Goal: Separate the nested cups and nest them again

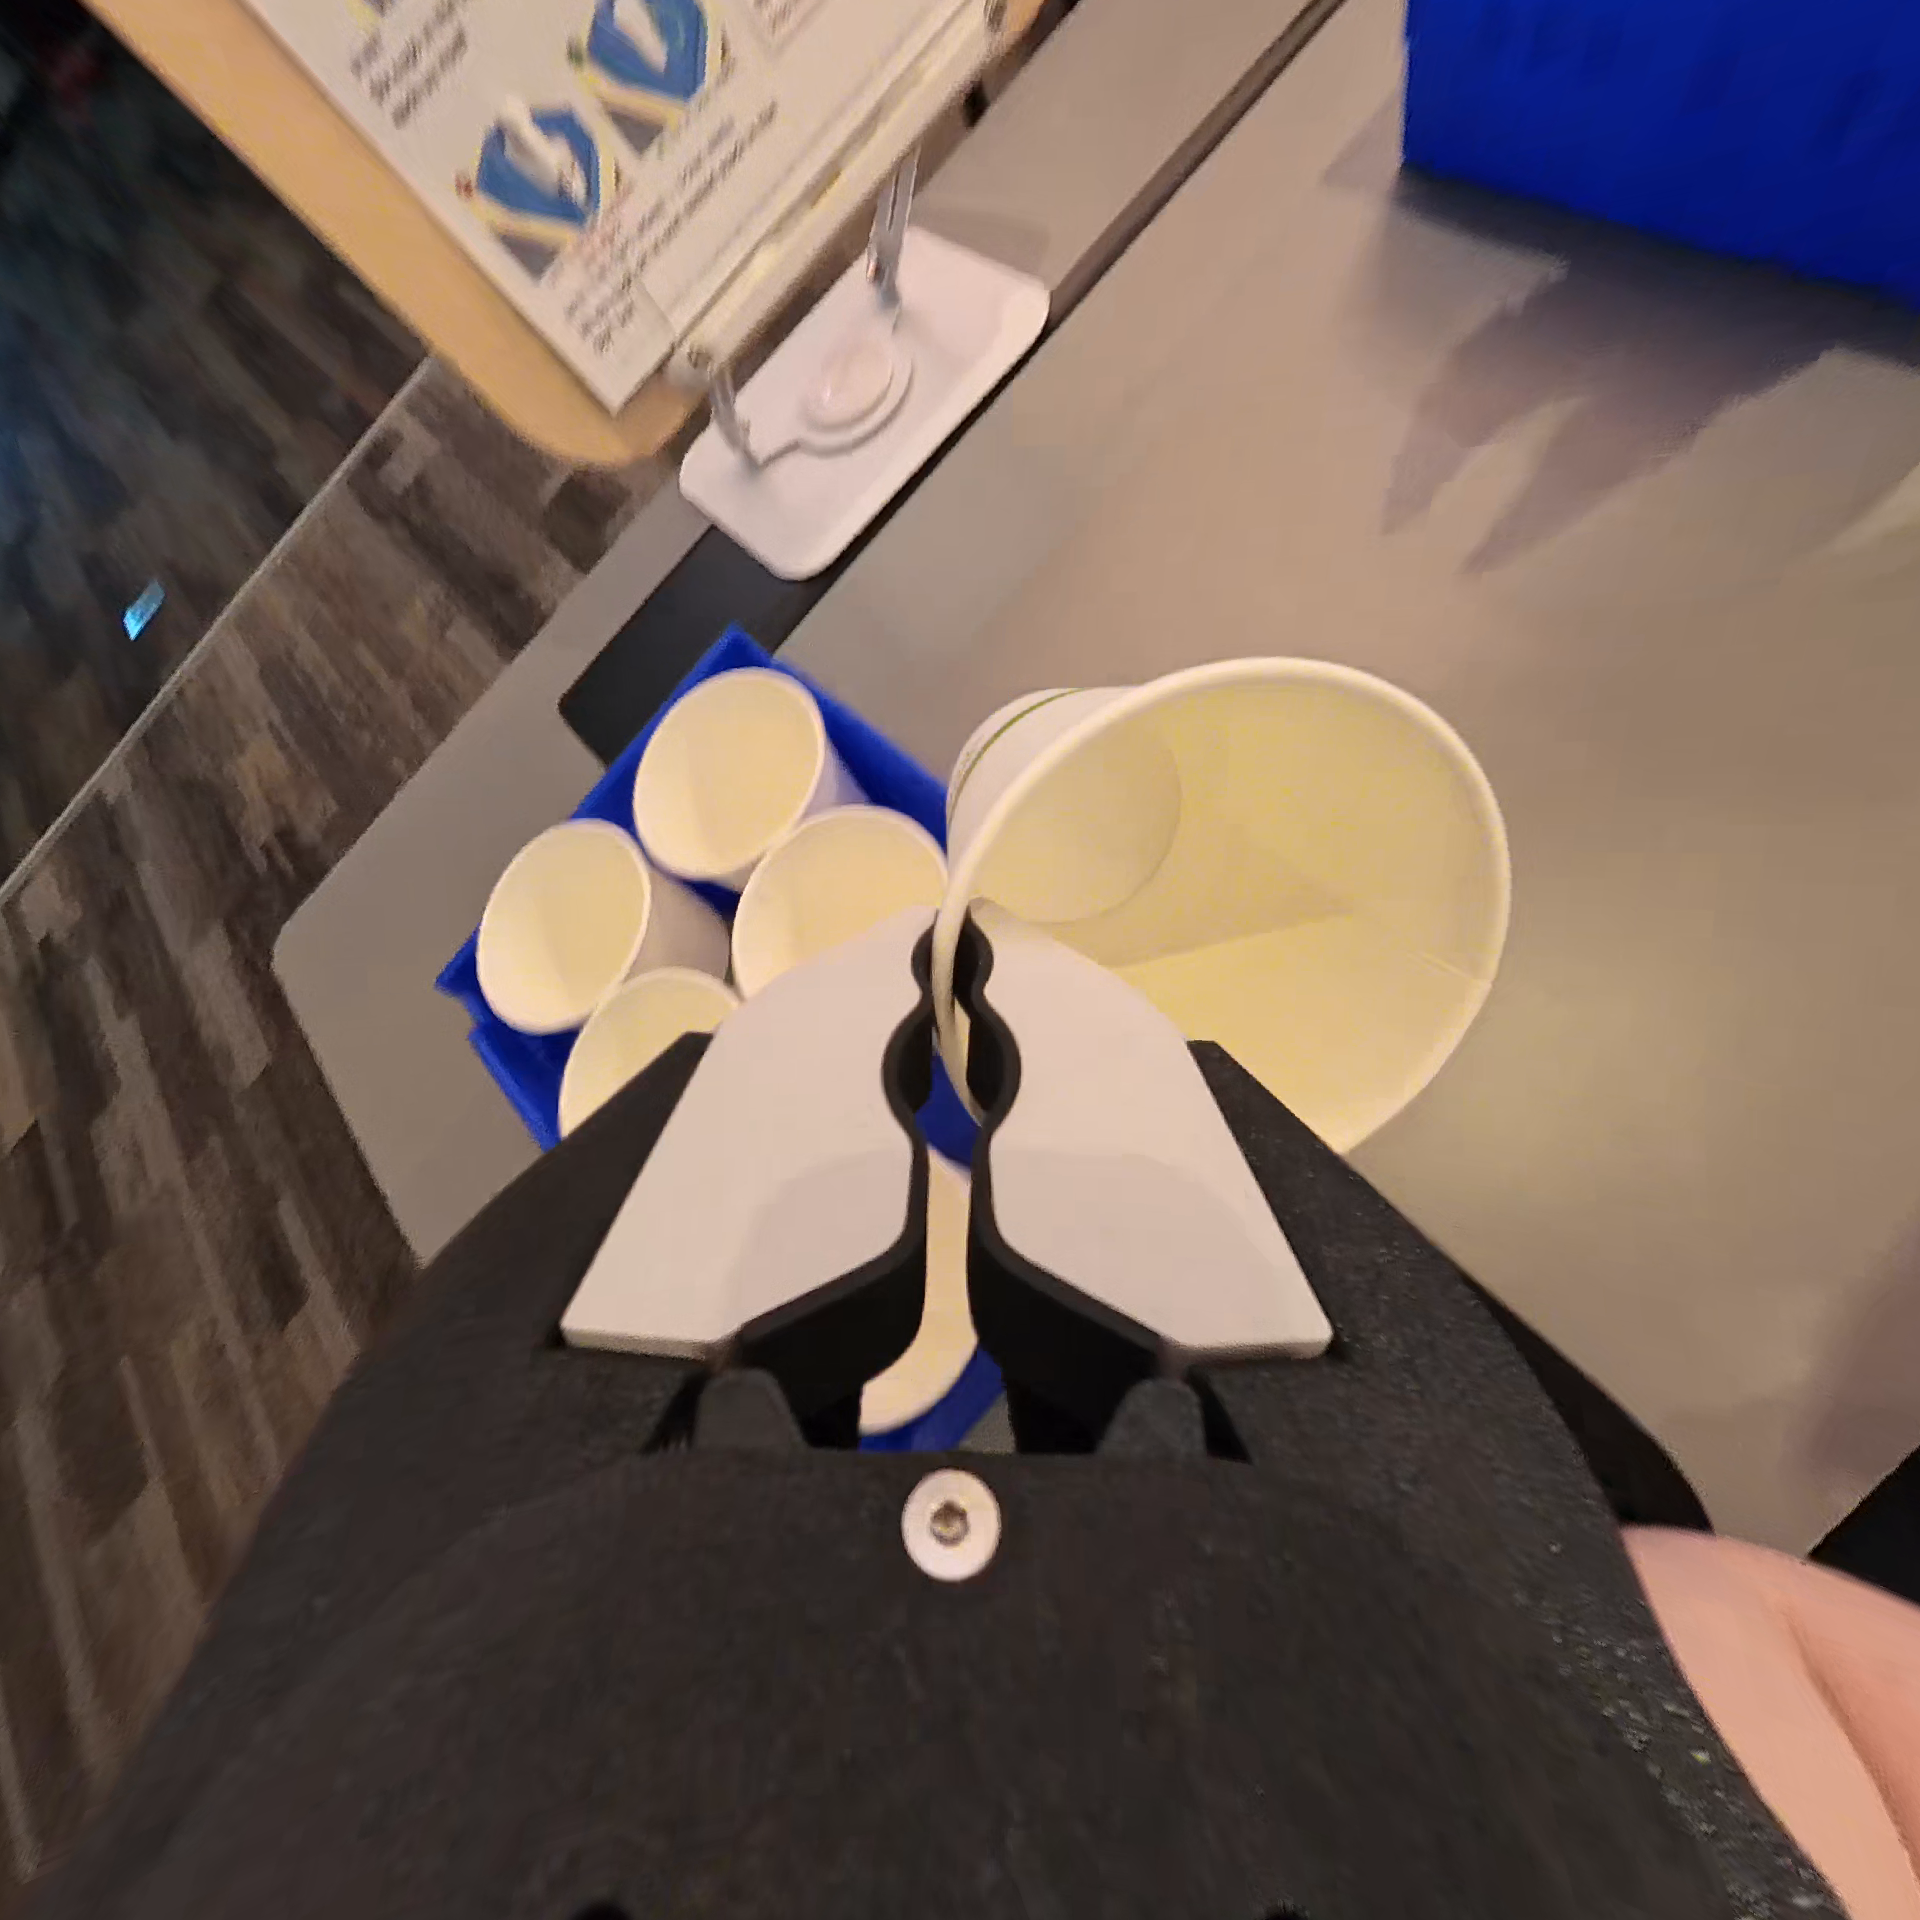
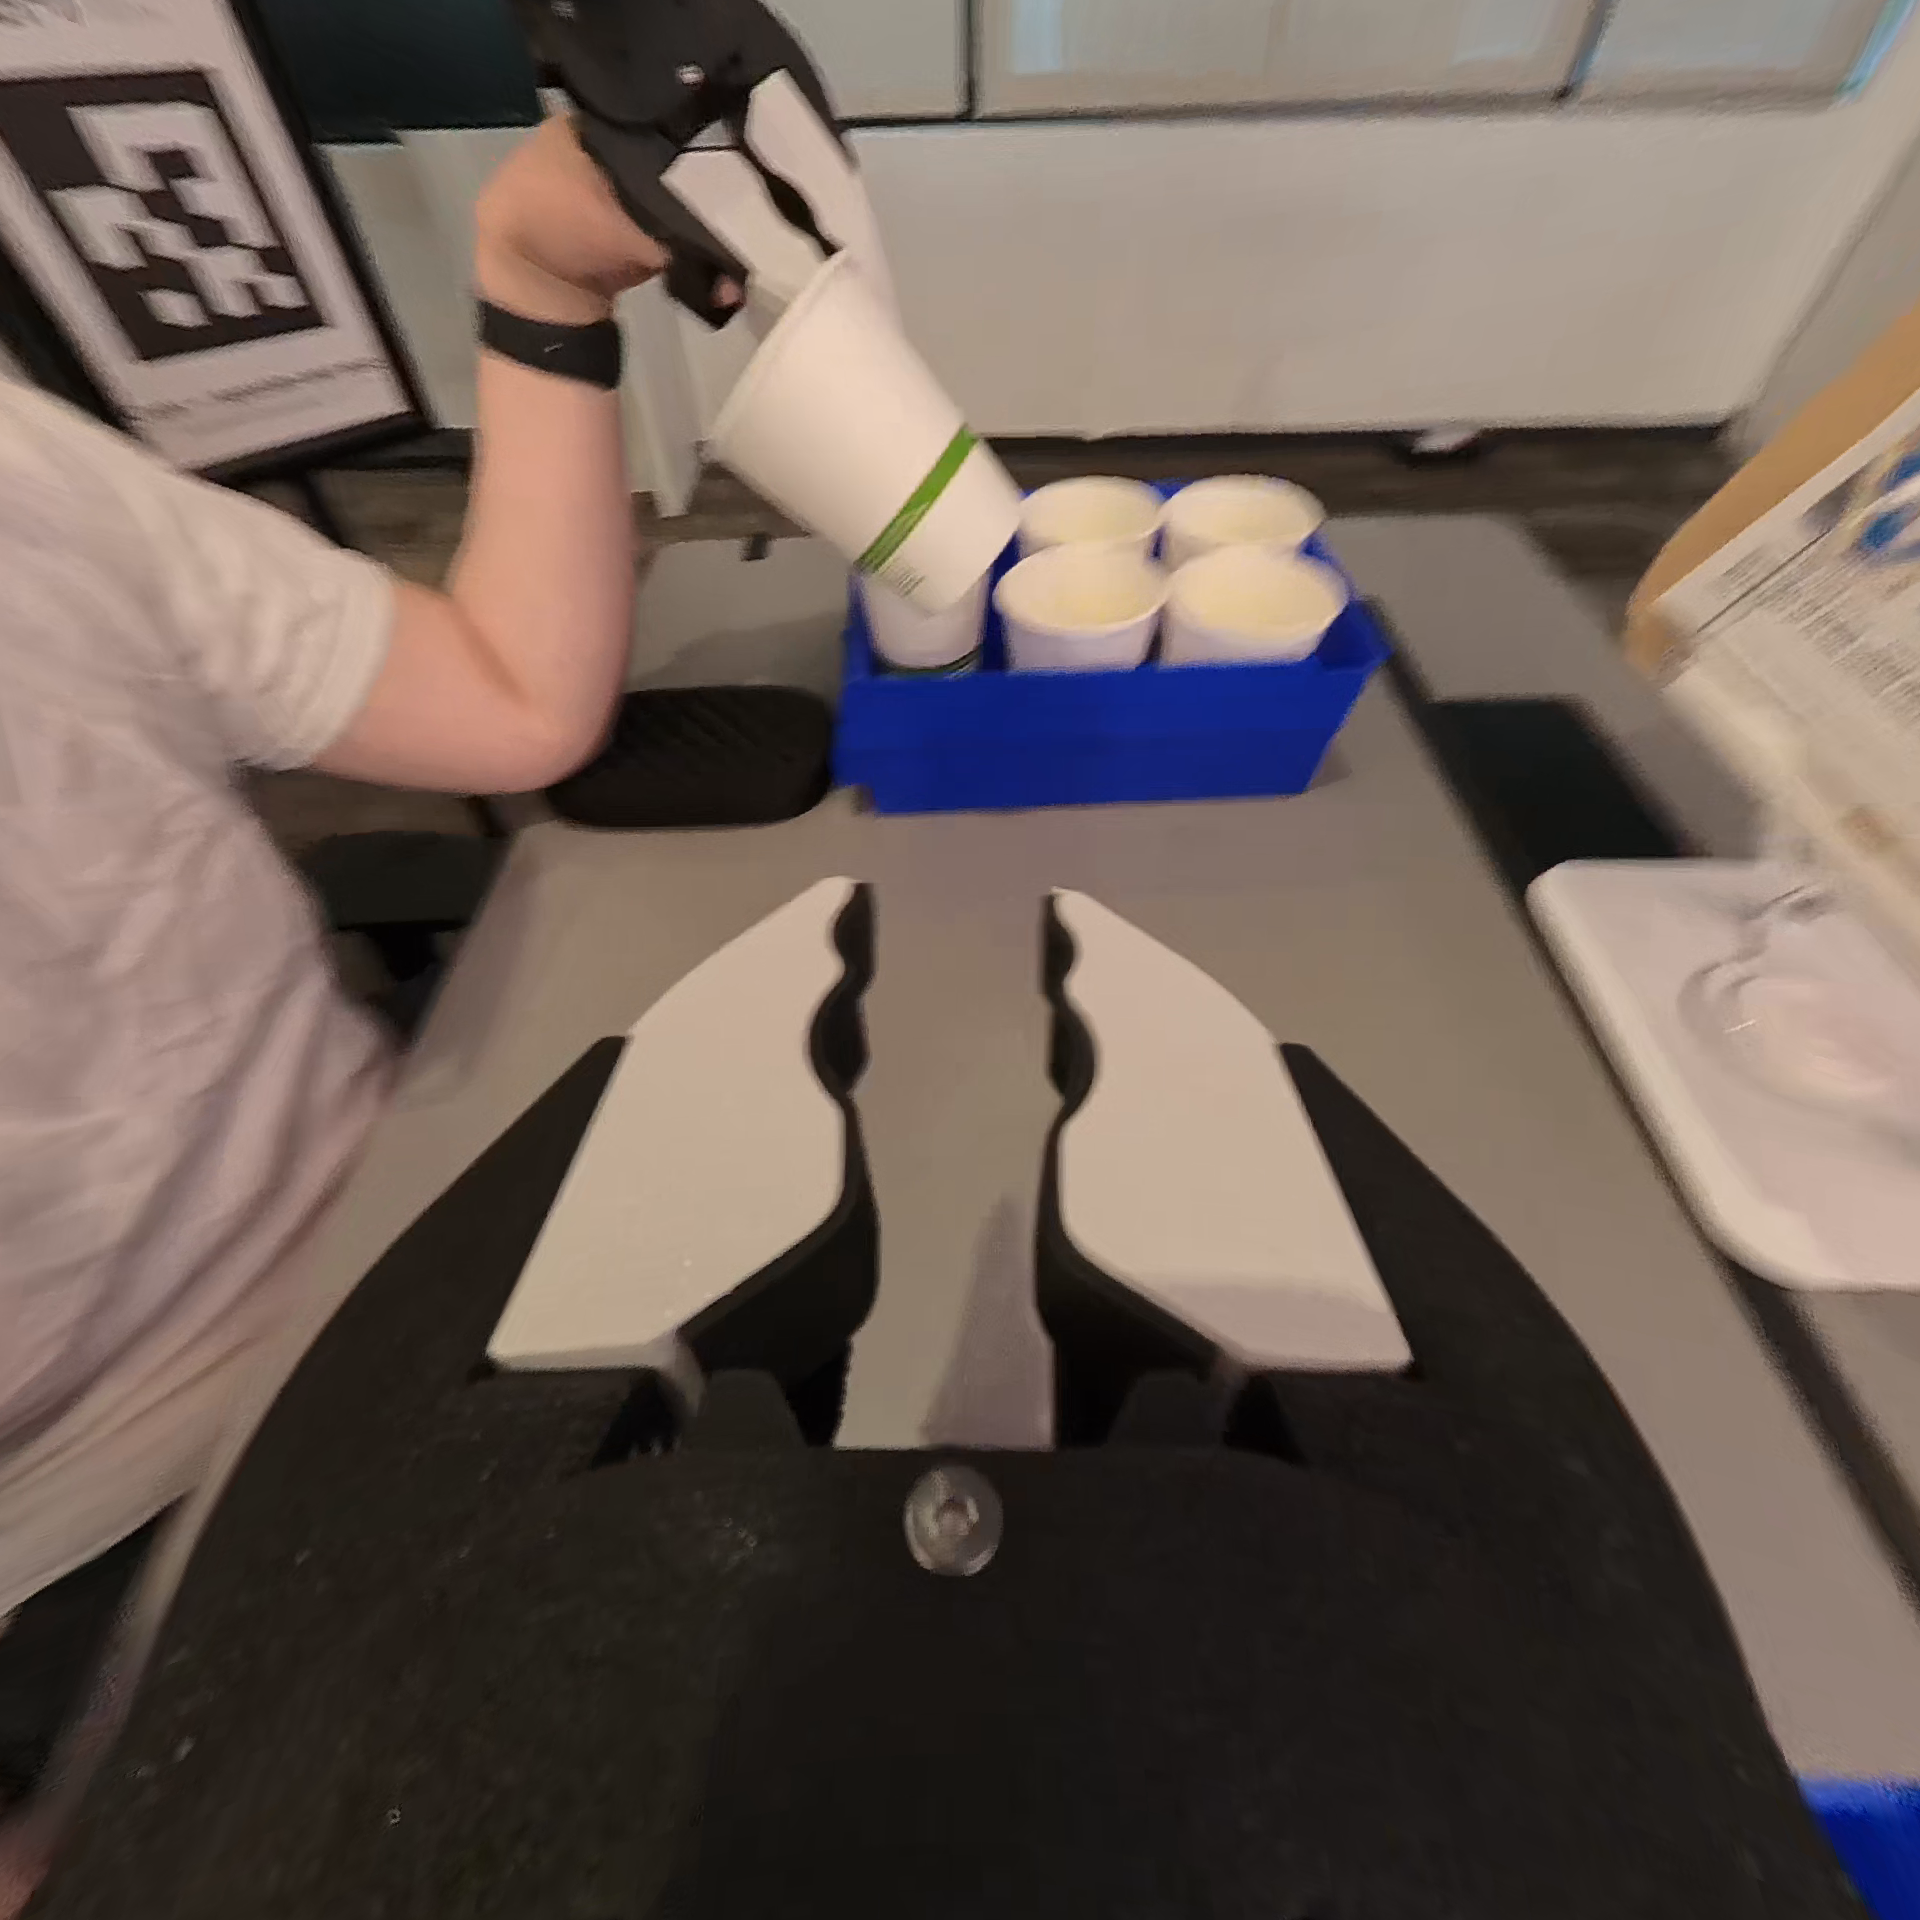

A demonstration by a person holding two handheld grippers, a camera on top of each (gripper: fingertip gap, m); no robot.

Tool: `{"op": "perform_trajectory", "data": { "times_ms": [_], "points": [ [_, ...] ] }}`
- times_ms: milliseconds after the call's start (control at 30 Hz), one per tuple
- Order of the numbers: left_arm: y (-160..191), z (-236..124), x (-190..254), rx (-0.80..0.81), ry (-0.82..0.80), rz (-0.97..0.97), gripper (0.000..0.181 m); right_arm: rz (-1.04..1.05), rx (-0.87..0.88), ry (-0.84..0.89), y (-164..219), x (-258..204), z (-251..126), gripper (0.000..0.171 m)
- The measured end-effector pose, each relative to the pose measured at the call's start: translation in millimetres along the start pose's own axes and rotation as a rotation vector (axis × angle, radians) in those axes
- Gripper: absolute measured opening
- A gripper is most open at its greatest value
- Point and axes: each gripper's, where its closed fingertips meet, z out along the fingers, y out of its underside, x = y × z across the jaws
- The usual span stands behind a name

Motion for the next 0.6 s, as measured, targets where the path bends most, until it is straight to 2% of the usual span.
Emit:
{"op": "perform_trajectory", "data": {
  "times_ms": [100, 167, 367, 600],
  "points": [
    [-32.7, 19.2, 16.9, 0.105, 0.130, -0.072, 0.000, -0.121, 0.038, 0.097, -16.8, -0.9, 26.9, 0.058],
    [-48.4, 38.9, 24.4, 0.130, 0.188, -0.131, 0.000, -0.211, 0.032, 0.153, -22.7, -6.1, 45.8, 0.070],
    [-60.4, 95.8, 46.1, 0.054, 0.228, -0.167, 0.000, -0.492, -0.044, 0.296, -23.7, -23.0, 91.6, 0.077],
    [-68.9, 116.7, 77.3, 0.034, 0.327, -0.168, 0.000, -0.504, -0.136, 0.333, 0.3, -12.8, 119.3, 0.090]
  ]
}}
